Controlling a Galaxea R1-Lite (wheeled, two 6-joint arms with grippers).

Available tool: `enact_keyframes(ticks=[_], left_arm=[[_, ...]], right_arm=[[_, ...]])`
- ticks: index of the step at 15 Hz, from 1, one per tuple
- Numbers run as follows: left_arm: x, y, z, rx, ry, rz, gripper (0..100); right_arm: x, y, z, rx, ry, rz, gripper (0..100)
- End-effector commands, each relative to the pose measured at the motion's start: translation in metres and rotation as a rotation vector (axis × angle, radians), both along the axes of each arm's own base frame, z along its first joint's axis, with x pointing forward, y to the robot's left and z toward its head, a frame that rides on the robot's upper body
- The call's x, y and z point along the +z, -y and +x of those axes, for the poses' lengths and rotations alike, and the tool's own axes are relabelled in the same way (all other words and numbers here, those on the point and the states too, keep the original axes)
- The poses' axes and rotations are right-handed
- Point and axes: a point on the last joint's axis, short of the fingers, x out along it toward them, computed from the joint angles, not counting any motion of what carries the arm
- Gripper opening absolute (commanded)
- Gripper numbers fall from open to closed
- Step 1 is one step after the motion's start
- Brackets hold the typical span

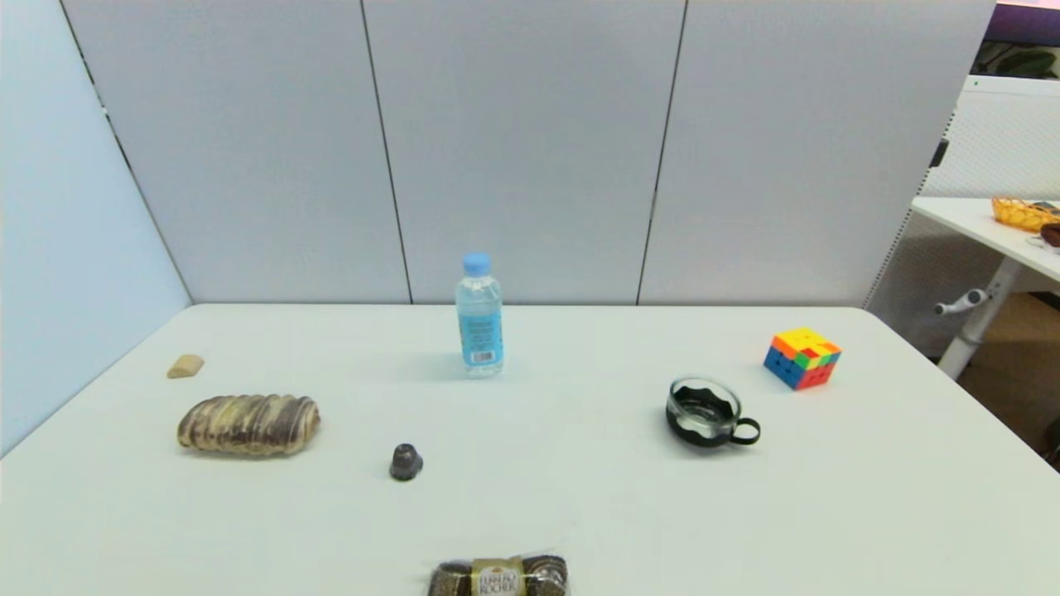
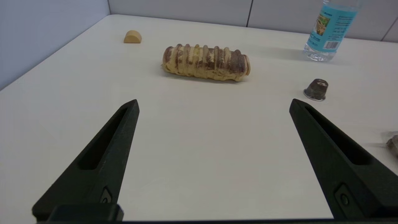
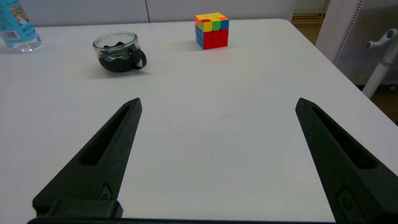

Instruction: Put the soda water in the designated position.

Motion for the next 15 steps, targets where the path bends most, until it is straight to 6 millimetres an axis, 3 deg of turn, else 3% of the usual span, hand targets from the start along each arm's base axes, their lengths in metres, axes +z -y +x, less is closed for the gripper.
enact_keyframes(ticks=[1,4,6,12,15], left_arm=[[0.069,0.004,0.053,-0.186,-0.206,0.070,100],[0.099,0.021,0.107,-0.328,-0.268,0.135,100],[0.104,0.042,0.150,-0.411,-0.244,0.146,100],[0.085,0.092,0.242,-0.590,-0.213,0.134,100],[0.070,0.108,0.276,-0.601,-0.193,0.130,100]], right_arm=[[0.000,0.000,0.000,0.000,0.000,0.001,100],[0.000,0.000,0.000,0.000,0.000,0.001,100],[0.000,0.000,0.000,0.000,0.000,0.001,100],[0.000,0.000,0.000,0.000,0.000,0.001,100],[0.000,0.000,0.000,0.000,0.000,0.001,100]])
